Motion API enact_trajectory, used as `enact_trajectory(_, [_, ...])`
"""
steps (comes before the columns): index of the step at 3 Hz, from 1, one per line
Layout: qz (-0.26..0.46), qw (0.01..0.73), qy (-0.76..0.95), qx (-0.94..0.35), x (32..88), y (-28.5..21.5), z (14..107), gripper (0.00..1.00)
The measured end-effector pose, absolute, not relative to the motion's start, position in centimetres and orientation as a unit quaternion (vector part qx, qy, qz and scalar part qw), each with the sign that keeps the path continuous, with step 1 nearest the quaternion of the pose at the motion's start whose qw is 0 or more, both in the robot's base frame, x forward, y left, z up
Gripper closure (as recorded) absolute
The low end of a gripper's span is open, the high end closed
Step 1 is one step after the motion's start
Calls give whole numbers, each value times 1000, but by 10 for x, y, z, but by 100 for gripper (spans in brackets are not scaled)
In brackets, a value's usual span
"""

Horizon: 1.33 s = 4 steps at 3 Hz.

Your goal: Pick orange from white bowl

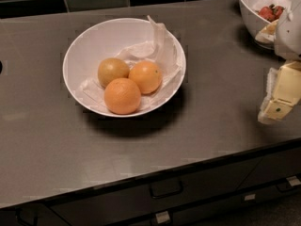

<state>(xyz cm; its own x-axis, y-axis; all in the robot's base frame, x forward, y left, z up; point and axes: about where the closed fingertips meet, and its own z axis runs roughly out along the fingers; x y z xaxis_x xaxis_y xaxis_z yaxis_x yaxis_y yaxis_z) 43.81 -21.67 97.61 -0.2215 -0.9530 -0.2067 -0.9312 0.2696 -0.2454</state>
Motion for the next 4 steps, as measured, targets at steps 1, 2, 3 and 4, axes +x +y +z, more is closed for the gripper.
enact_trajectory(1, [-34,159,781,-603,438,-217,976,0])
enact_trajectory(2, [-43,166,760,-628,458,-193,987,0])
enact_trajectory(3, [-46,174,719,-671,489,-150,1002,0])
enact_trajectory(4, [-48,195,676,-709,515,-103,1019,0])
